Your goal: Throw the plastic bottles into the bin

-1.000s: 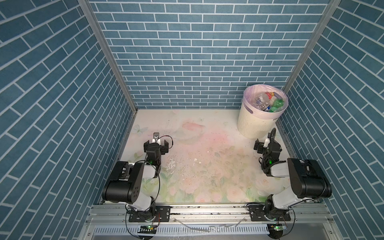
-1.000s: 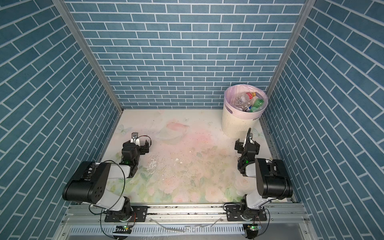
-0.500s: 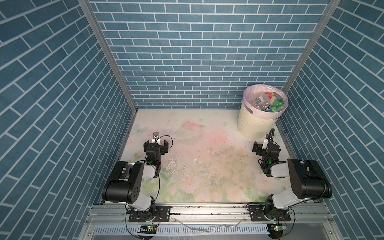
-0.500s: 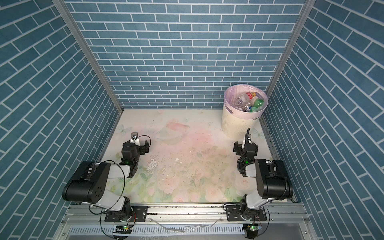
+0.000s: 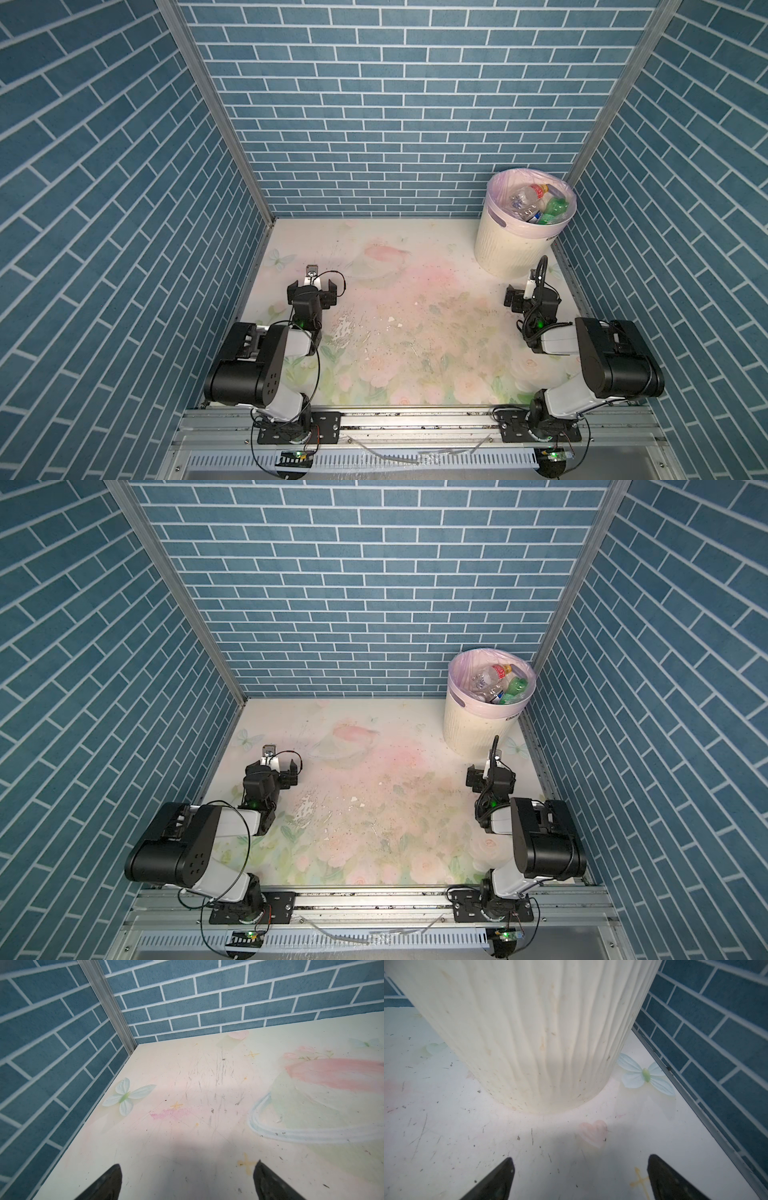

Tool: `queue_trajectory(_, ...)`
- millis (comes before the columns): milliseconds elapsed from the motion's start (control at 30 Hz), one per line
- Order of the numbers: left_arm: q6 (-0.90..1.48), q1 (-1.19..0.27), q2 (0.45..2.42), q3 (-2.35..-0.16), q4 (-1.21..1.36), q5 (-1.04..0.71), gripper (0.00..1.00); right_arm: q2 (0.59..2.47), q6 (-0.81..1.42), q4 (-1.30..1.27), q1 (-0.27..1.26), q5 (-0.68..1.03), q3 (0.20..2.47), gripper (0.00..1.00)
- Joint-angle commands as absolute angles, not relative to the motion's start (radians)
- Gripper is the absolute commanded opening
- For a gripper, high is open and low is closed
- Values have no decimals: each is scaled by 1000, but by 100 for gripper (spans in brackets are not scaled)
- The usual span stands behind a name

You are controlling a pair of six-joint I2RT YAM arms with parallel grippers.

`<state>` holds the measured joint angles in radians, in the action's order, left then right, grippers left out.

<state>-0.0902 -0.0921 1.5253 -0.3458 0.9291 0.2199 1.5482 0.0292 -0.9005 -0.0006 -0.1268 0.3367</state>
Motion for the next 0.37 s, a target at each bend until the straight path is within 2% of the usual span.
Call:
queue_trajectory(0,-87,-91,1529,-361,916,218,99,1541,38,-903,-3,-117,373,99)
queue_trajectory(333,-87,-91,1529,-362,916,216,99,1538,29,-921,-3,-110,363,99)
